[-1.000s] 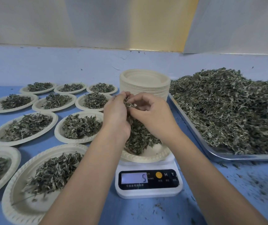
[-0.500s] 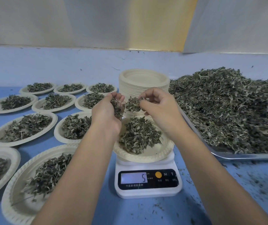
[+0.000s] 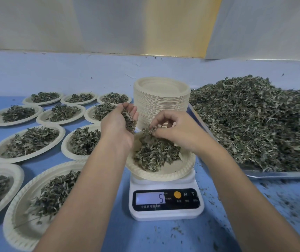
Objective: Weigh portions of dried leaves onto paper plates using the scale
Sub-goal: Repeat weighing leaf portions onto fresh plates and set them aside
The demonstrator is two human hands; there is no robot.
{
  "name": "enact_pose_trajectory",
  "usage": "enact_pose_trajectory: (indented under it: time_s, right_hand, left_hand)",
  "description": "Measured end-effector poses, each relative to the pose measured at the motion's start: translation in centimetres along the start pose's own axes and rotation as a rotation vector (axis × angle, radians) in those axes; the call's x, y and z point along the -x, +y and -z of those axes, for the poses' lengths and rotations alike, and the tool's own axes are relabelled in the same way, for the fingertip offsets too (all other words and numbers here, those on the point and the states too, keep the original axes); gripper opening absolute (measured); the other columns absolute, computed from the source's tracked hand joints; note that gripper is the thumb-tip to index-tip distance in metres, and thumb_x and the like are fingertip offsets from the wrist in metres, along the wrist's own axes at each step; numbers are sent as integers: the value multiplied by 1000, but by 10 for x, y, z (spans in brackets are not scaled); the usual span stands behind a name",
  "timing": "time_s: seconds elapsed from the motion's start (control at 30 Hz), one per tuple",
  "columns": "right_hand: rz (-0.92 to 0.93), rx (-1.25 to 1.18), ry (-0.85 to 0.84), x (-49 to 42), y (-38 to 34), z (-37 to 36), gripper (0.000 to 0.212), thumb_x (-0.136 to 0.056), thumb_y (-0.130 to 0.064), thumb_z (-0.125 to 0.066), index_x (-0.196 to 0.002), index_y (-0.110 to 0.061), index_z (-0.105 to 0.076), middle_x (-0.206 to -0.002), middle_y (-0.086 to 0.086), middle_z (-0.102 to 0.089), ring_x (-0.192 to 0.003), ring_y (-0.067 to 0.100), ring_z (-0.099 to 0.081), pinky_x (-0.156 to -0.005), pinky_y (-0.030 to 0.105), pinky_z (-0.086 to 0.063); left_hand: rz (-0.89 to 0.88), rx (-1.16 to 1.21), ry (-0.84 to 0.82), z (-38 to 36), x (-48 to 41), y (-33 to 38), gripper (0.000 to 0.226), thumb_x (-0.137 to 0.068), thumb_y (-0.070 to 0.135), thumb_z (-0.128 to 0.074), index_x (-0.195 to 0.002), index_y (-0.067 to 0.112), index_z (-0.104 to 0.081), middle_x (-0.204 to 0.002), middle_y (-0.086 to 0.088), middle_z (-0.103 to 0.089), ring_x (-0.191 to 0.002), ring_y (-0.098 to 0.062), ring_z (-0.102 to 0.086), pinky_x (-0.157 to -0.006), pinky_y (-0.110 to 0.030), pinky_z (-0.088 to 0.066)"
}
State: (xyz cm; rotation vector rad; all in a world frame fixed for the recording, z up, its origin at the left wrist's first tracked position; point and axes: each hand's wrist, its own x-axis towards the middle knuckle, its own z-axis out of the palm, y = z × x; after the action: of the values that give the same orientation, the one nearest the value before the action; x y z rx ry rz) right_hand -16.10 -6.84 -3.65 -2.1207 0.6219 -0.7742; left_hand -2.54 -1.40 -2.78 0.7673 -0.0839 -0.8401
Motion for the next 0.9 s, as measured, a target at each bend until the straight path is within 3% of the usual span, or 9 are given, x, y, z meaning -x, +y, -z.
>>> enact_pose_trajectory:
  time_s: [0.1,0.23,0.37,0.43,0.5,0.57,0.63,0.73,0.9]
  right_hand:
    - [-46,20,-95,3,-1,1,1,-76,-20,-76,-77,-21,-76,-71,-15,-65,-56,-11,-52,-56,5,-37]
    - [-63,-36,-20,3,-4,1,26,-77,-48,-60,-71,-30,-77,-92,-19,-72,-96,-3,-59,-91,26,-41]
    - [17,-72,120,1,-5,-2,20,-80,-37,-61,-69,-28,-75,-89,19,-68,-92,38,-61,-89,51,-48]
    - [25,-88,173,0,-4,-2,15,-81,-29,-65,-69,-27,-74,-84,13,-69,-80,35,-62,-82,47,-50]
    - [22,-99,202,0,-3,-3,10,-81,-25,-69,-71,-23,-73,-78,3,-69,-69,15,-57,-74,36,-49]
    - [21,-112,208,-1,-3,-4,6,-81,-22,-72,-76,-26,-72,-74,-3,-67,-68,5,-55,-72,27,-48]
    - [32,-146,203,-1,-5,-7,7,-79,-23,-74,-83,-29,-71,-74,-11,-64,-68,2,-55,-71,21,-48]
    - [53,-208,177,0,-9,-12,20,-76,-22,-78,-95,-25,-71,-82,-8,-67,-72,3,-57,-76,22,-51]
    - [88,-222,160,0,-13,-18,26,-75,-12,-78,-90,-29,-67,-85,-7,-64,-67,1,-57,-74,18,-51]
  left_hand:
    - [-4,-17,15,0,1,-1,28,-100,16,-44,-77,9,-56,-66,-2,-58,-55,-10,-59,-55,-19,-53]
    - [0,-8,14,-1,2,-2,31,-101,17,-44,-74,9,-56,-56,-1,-59,-46,-10,-58,-52,-19,-53]
    - [13,-9,-10,-1,2,-4,28,-100,15,-44,-75,9,-56,-63,-3,-57,-46,-10,-57,-49,-20,-53]
    - [19,-8,-33,-2,3,-5,27,-100,15,-43,-78,9,-55,-66,-4,-57,-46,-10,-56,-47,-20,-52]
    - [3,-41,-45,-3,5,-4,26,-100,15,-43,-79,8,-57,-70,-4,-60,-53,-10,-61,-56,-21,-55]
    - [-6,-46,-76,-6,8,-3,25,-100,14,-43,-81,8,-58,-71,-4,-63,-58,-11,-63,-58,-20,-55]
    - [-5,-54,-111,-8,11,-4,24,-101,13,-42,-84,7,-58,-74,-5,-64,-62,-12,-63,-56,-20,-54]
    - [-26,-121,-132,-11,15,-8,22,-100,11,-41,-88,8,-59,-81,-4,-65,-68,-15,-64,-63,-24,-57]
    - [-71,-234,-156,-16,20,-15,22,-101,13,-40,-92,14,-61,-91,0,-67,-79,-18,-62,-90,-36,-50]
